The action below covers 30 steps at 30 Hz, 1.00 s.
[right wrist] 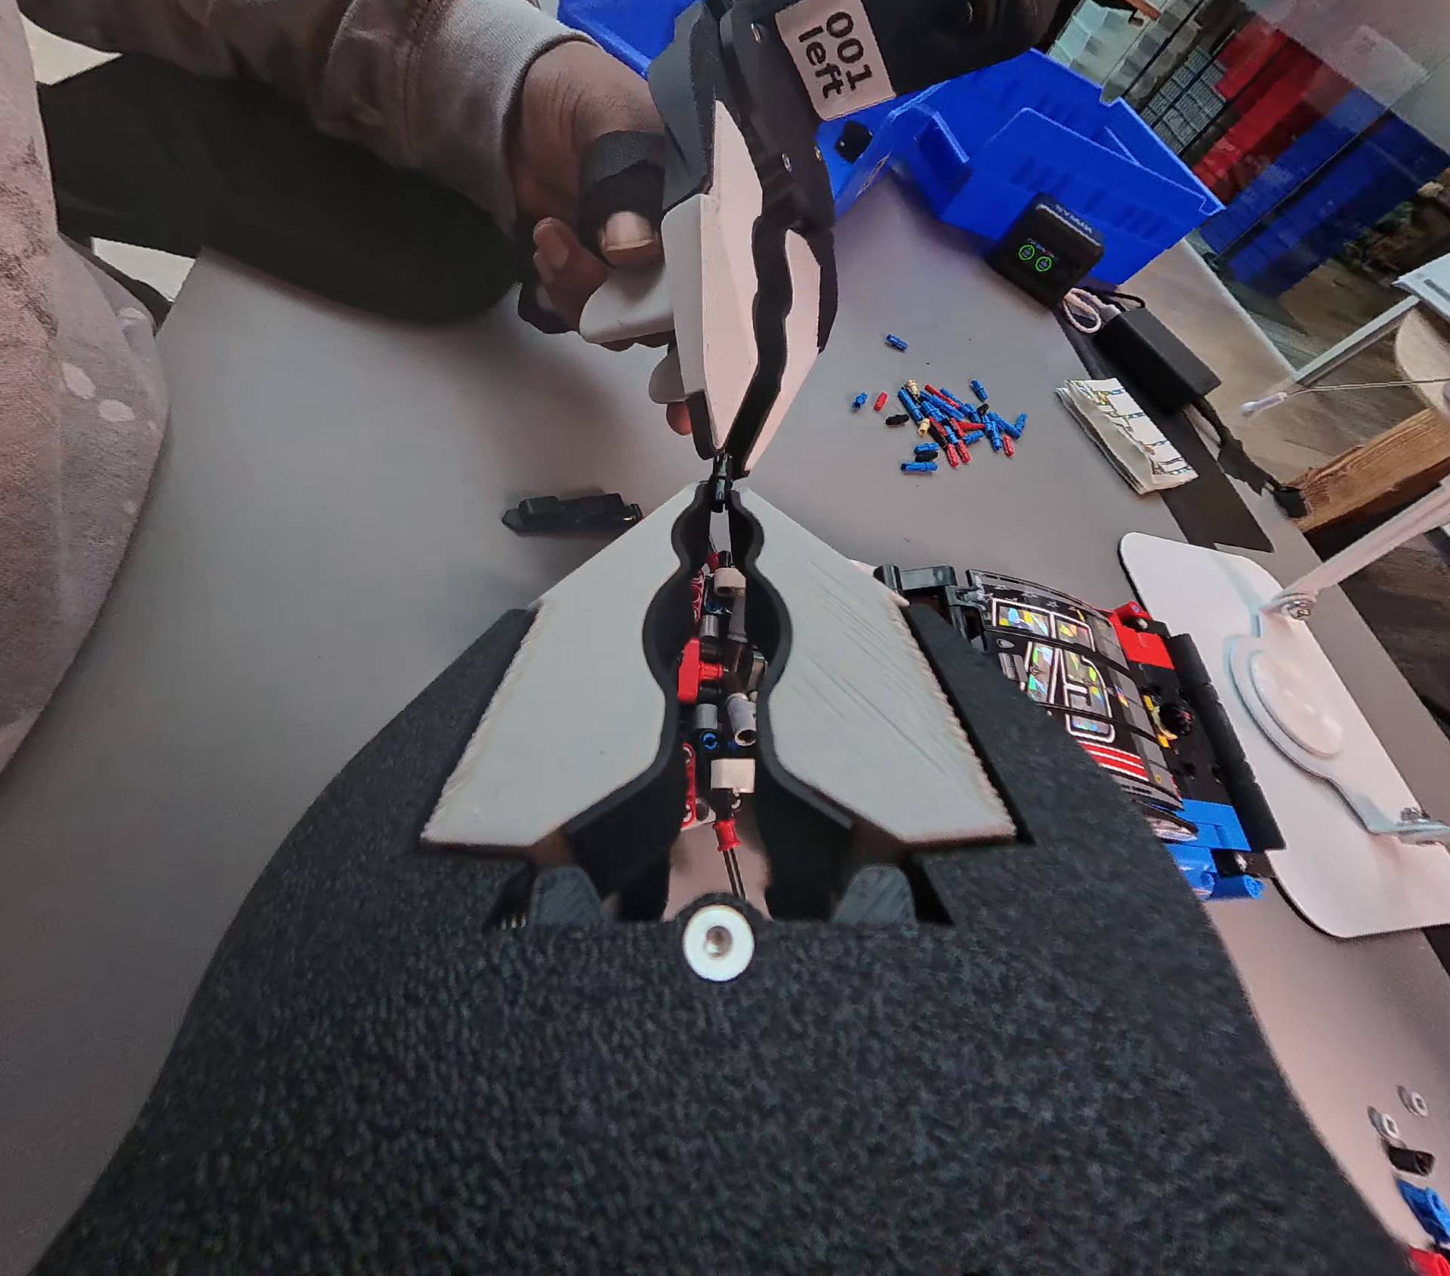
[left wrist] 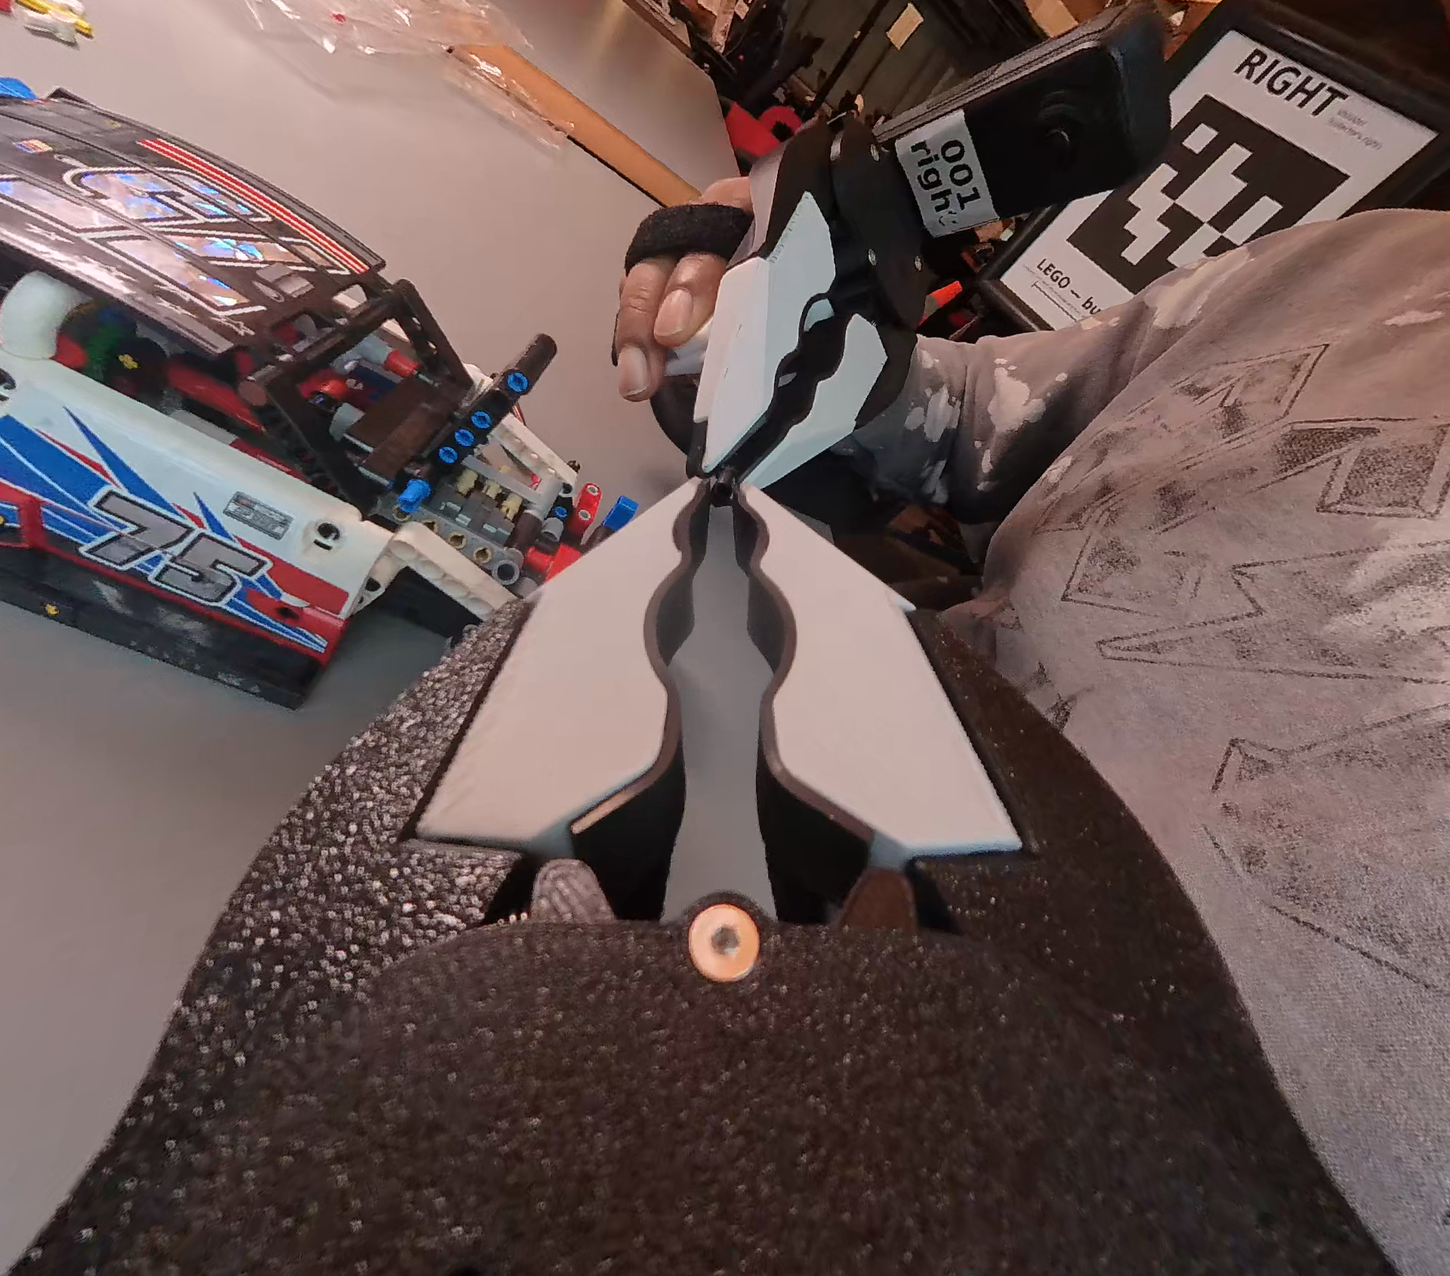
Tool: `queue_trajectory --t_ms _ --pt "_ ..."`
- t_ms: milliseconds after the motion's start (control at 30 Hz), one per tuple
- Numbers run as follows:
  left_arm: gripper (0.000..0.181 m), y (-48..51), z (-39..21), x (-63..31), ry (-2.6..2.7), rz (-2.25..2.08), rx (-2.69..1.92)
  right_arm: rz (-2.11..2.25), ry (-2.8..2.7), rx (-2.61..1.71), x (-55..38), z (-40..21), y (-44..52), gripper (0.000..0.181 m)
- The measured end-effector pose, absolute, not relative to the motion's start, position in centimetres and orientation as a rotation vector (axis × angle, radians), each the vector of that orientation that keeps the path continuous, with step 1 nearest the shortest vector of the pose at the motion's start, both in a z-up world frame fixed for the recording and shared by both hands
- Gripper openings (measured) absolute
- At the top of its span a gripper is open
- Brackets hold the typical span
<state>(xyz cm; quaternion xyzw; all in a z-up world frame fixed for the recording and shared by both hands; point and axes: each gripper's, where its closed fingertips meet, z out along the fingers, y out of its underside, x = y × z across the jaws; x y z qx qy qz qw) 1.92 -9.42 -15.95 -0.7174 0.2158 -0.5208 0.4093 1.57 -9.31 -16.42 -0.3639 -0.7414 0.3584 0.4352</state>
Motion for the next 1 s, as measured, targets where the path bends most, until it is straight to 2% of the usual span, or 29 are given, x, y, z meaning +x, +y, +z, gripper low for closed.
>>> queue_trajectory --t_ms 433,633,700,767,867,1000 --pt "0.002 -9.1 -15.2 1.3 0.552 -1.258 -1.750 0.867 -1.796 -0.929 0.9 -15.7 -9.0 0.004" --pt "0.002 -8.2 -15.6 0.1 0.539 -1.164 -1.752 0.903 -1.776 -1.072 2.0 -15.4 -6.0 0.040" --pt "0.002 -7.8 -15.9 -0.2 0.512 -1.172 -1.758 0.865 -1.763 -1.126 2.0 -16.1 -4.5 0.045" --pt "0.001 -7.3 -16.2 -0.5 0.494 -1.160 -1.771 0.861 -1.780 -1.147 1.7 -17.2 -4.4 0.040" --pt "0.001 -7.0 -16.8 -0.6 0.462 -1.164 -1.804 0.841 -1.849 -1.094 2.0 -18.6 -5.8 0.020" --pt "0.003 -7.1 -18.3 -0.3 0.470 -1.149 -1.881 0.820 -1.895 -1.086 2.9 -20.0 -6.8 0.020"
